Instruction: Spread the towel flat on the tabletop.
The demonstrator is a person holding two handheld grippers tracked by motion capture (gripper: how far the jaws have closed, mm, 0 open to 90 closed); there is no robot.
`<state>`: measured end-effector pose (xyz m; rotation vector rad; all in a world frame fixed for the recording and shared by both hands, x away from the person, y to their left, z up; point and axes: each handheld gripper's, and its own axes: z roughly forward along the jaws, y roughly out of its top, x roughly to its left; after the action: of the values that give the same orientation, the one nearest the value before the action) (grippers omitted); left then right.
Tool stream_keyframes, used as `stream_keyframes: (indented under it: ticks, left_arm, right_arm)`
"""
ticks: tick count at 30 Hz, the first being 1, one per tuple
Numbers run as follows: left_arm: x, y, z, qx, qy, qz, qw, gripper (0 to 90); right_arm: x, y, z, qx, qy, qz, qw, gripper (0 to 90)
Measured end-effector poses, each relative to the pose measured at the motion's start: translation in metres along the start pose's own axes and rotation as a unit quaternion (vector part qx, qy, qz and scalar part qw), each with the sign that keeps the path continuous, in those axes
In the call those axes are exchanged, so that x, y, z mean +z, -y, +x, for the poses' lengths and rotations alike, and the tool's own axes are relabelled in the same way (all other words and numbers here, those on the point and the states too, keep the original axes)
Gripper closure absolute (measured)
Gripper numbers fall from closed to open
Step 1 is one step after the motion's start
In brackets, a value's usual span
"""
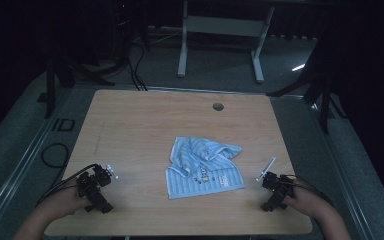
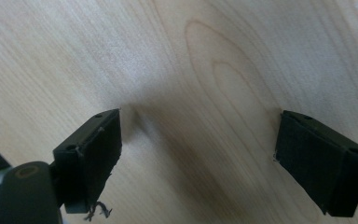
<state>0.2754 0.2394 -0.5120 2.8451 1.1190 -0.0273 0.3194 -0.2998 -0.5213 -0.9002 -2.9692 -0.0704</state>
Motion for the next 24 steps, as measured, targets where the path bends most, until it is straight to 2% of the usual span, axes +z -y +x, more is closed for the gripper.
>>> stream_keyframes:
  ticks: [2,4,5,9,11,15,16,19,20,24]
  left_arm:
    - [-0.002,-0.009,-0.007,0.025,0.009,0.017,0.9995,2.6]
    - [-0.003,-0.011,-0.009,0.030,0.015,0.018,0.9993,2.6]
    - [-0.003,-0.017,-0.014,0.042,0.018,0.020,0.9988,2.5]
    - [-0.003,-0.027,-0.018,0.051,0.009,0.016,0.9985,2.5]
    - [-0.002,-0.031,-0.019,0.054,0.016,0.013,0.9983,2.6]
    - [0.000,-0.042,-0.022,0.070,0.012,0.014,0.9973,4.9]
    - [0.001,-0.048,-0.023,0.075,0.010,0.010,0.9971,5.1]
    - [0.001,-0.055,-0.023,0.079,0.016,0.000,0.9967,6.1]
    - [0.001,-0.059,-0.023,0.082,0.021,-0.006,0.9964,10.3]
    - [-0.002,-0.074,-0.026,0.096,0.020,-0.028,0.9948,14.0]
  right_arm:
    - [-0.003,-0.004,-0.001,-0.003,0.000,0.015,0.9999,13.8]
    - [-0.006,-0.009,0.000,-0.013,0.006,0.022,0.9996,13.8]
    - [-0.008,-0.012,-0.001,-0.015,0.005,0.023,0.9996,14.4]
    - [-0.015,-0.019,0.001,-0.022,-0.003,0.011,0.9997,14.6]
    - [-0.015,-0.022,0.004,-0.029,-0.002,0.003,0.9996,13.9]
    - [-0.012,-0.026,0.007,-0.031,-0.006,0.004,0.9995,13.3]
    - [-0.011,-0.029,0.007,-0.032,0.001,0.006,0.9995,13.3]
    - [-0.010,-0.033,0.006,-0.034,0.001,0.001,0.9994,13.7]
    - [-0.009,-0.037,0.006,-0.035,0.000,-0.001,0.9994,14.2]
    - [-0.009,-0.044,0.007,-0.048,0.005,-0.002,0.9988,17.8]
